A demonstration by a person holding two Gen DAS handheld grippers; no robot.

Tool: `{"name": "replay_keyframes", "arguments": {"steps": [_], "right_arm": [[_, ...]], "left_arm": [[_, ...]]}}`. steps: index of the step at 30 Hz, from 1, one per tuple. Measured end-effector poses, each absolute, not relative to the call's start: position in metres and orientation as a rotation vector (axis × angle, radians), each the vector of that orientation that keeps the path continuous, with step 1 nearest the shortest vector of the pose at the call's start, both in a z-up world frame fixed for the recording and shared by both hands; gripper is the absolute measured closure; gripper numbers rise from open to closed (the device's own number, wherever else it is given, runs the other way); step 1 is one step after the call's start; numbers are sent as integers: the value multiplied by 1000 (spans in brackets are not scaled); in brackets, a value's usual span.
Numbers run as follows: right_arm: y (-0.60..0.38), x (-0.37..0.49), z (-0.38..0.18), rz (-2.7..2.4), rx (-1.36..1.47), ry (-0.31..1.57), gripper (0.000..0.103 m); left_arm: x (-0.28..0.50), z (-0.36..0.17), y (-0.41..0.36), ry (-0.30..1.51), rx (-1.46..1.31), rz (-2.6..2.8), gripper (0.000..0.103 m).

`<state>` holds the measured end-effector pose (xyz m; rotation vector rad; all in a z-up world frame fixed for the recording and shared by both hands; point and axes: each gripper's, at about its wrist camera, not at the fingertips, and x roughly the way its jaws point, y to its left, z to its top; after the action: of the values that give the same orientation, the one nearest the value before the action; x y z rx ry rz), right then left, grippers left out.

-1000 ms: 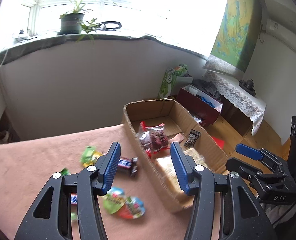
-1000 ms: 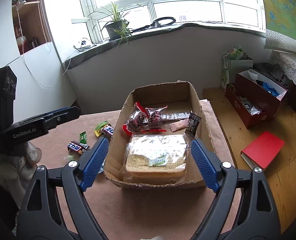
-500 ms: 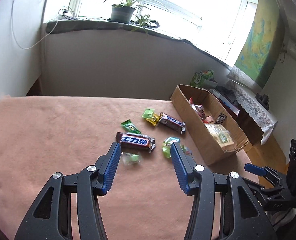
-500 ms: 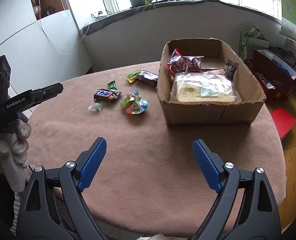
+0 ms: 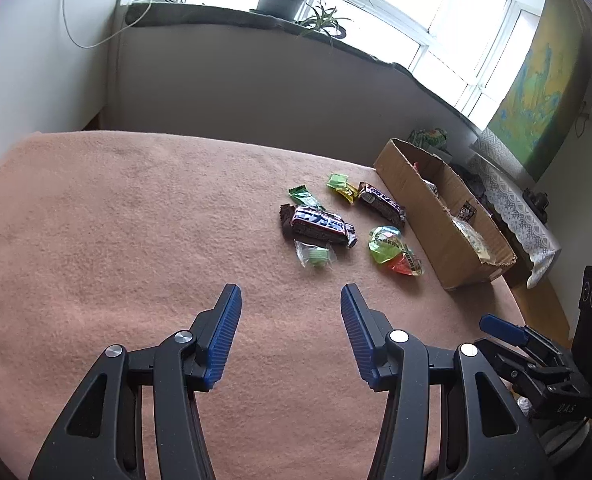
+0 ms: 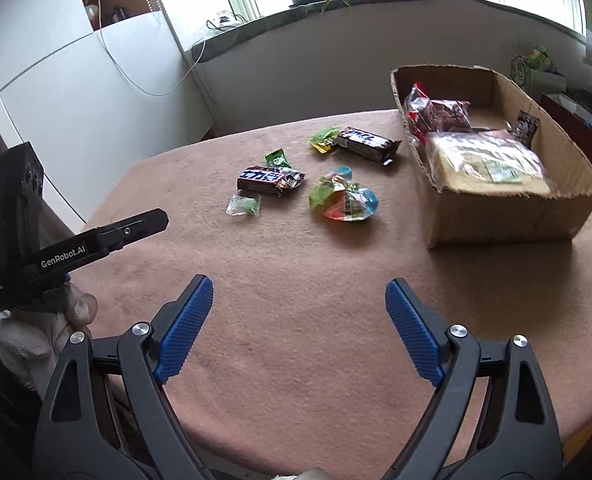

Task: Organize snacks
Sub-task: 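Withdraw both grippers from the box back over the loose snacks, then grasp the blue-white chocolate bar with the left gripper while the right grasps the green jelly pouch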

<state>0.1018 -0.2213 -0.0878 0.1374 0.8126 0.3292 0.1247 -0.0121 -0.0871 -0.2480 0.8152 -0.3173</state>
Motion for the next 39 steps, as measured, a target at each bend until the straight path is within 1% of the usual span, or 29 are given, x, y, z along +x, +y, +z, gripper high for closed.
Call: {"name": "replay_keyframes", "arguments": {"steps": [4,5,8,12,16,17,18,20,21,23,25,27,29,30,32,33,39], "right_arm": [[-213,119,-89,326,148,828,13],[-212,124,-90,322,155,831,15],[-214,138,-93,290,187,840,30],[-217,161,-90,269,237,844,30],[-206,177,-85,232,183,829,30],[-203,181,-85,226,173,831,32],[-200,185,-87,223,162,835,38],[-196,193,-90,216,139,849,46],[-194,196,-93,207,128,858,48],[-193,200,-97,198,116,870,49],[-192,204,-100,197,105,877,50],[-189,208,-103,187,77,881,54],[-187,211,-107,176,47,881,55],[-186,212,-108,174,39,881,56],[-186,214,-108,179,35,881,56],[-186,214,-108,180,31,882,56],[-181,218,-112,175,-35,892,56]], "left_arm": [[138,-86,-15,817,-255,-331,52],[143,-86,-17,819,-253,-337,52],[157,-85,-23,824,-232,-354,52],[180,-86,-28,848,-233,-375,52],[201,-91,-35,868,-231,-392,52],[205,-93,-37,874,-227,-396,52],[209,-95,-40,880,-219,-397,52],[215,-96,-44,882,-191,-405,52],[218,-97,-47,884,-170,-410,52],[224,-99,-51,892,-136,-415,48],[229,-101,-53,902,-109,-415,48],[234,-104,-53,912,-104,-417,48],[237,-104,-55,922,-103,-430,48],[238,-104,-57,925,-93,-431,48],[239,-106,-63,935,-80,-446,41],[238,-108,-66,941,-69,-454,39],[245,-118,-70,969,-38,-441,35]]}}
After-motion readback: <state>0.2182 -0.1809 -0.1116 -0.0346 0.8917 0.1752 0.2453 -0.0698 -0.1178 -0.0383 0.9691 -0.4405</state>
